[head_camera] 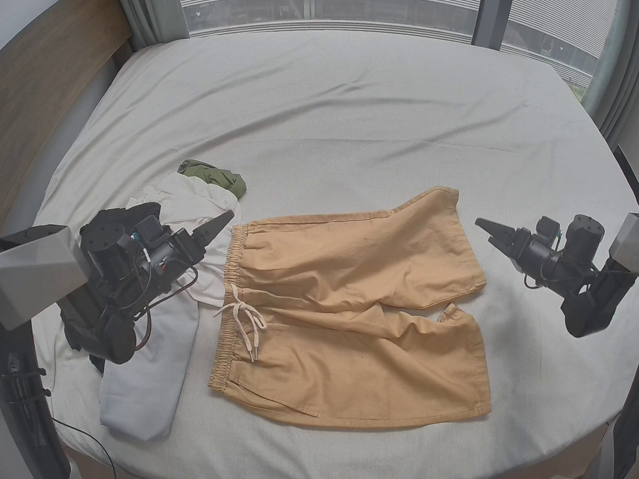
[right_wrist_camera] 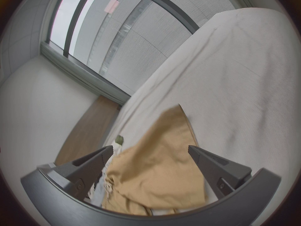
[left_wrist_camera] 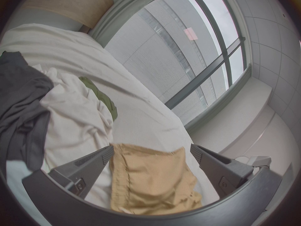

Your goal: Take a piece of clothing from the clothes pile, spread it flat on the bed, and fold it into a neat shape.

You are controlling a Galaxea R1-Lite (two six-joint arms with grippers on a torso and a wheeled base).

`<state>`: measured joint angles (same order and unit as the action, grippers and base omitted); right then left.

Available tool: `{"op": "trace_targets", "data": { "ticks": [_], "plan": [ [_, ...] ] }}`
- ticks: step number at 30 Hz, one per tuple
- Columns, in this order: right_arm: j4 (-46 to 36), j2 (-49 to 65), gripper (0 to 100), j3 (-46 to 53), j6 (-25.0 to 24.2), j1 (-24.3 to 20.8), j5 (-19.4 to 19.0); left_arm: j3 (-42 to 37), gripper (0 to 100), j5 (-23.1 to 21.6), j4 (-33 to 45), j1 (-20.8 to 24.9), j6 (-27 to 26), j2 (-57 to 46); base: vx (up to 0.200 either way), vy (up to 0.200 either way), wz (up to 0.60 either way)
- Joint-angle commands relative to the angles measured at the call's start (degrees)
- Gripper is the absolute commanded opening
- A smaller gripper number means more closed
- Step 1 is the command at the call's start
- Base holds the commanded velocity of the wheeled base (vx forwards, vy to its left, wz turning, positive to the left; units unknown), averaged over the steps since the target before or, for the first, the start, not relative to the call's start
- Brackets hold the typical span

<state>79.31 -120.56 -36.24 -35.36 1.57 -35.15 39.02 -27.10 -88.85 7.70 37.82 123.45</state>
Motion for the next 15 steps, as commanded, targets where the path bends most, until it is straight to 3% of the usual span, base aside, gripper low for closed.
{"op": "trace_targets", "data": {
  "ticks": [1,6,15],
  "plan": [
    [0.05,4.73,100,14.62,10.93,0.1,-0.1,-11.51,100,-5.86,0.08,-0.15,-0.46,-9.81,0.0,0.0,0.0],
    [0.49,4.29,100,17.96,11.55,-0.25,-0.19,-13.01,100,-5.86,-0.01,-0.23,-1.6,-9.72,0.0,0.0,0.0],
    [0.23,1.82,100,17.26,11.72,0.36,-0.19,-15.12,100,-6.39,0.08,-1.29,-9.78,-9.11,0.0,0.0,0.0]
  ]
}}
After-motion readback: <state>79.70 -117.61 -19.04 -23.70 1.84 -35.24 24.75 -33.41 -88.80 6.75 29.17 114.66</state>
